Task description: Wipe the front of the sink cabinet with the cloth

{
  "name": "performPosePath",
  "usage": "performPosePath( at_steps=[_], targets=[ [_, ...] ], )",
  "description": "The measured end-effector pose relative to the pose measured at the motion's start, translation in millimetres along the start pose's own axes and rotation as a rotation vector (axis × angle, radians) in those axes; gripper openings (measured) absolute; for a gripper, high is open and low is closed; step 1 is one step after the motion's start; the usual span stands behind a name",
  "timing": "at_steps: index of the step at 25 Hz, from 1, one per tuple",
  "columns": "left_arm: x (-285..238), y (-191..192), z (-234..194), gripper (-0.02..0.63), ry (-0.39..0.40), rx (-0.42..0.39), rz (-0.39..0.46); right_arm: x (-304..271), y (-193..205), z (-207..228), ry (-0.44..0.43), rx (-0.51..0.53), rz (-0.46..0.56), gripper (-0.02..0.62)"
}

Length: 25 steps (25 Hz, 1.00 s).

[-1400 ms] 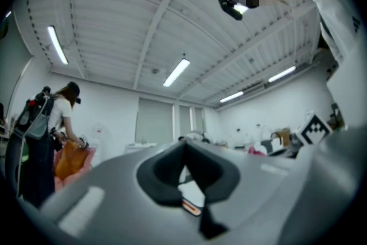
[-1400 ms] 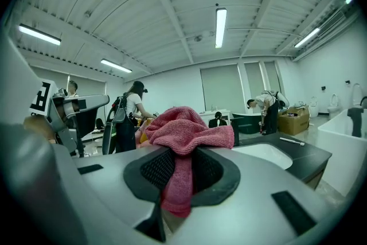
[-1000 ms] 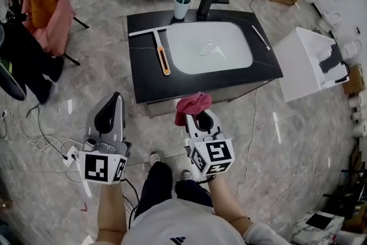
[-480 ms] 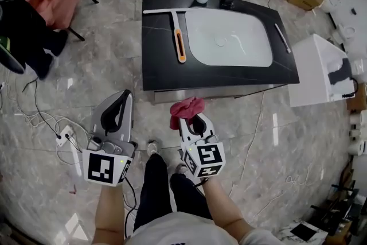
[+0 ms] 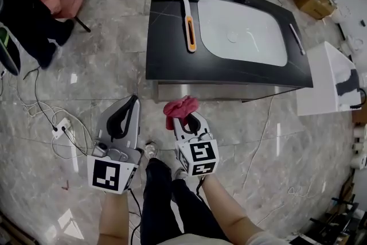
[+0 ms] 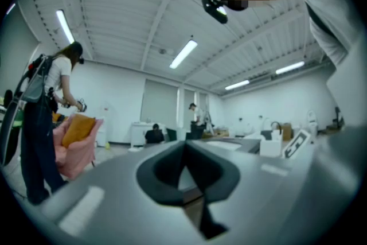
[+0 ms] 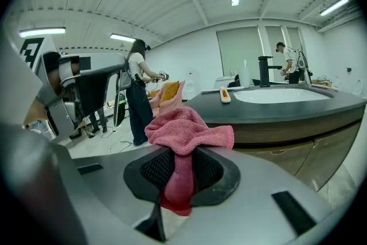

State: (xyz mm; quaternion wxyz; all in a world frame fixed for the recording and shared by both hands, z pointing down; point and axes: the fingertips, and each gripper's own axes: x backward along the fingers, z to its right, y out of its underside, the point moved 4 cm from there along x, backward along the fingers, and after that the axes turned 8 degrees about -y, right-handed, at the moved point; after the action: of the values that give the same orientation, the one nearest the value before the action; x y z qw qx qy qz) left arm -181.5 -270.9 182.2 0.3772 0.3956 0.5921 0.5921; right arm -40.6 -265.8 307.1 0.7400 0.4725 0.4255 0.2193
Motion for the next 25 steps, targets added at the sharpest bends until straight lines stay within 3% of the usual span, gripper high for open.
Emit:
performPosePath(
  at_steps=[7,14,20,25],
  targets=[
    [-4,56,-5,0.005,-0.047,0.005,-0.01,-44,29,3,-0.059,0.066,0.017,0.067],
    [-16,107,-15,0.005,-0.098,-0.023,0.036,-104,49,8,-0.049,0.174,0.026,0.066],
    [-20,156,-22,0.005,-0.146,-0.072,0.099,-129,54,11,-0.011,0.246,0.162,0.063],
    [-19,196,-24,0.005,-0.176,-0.106,0.141,-127,59,13,-0.058,0.25,0.277,0.06]
  ],
)
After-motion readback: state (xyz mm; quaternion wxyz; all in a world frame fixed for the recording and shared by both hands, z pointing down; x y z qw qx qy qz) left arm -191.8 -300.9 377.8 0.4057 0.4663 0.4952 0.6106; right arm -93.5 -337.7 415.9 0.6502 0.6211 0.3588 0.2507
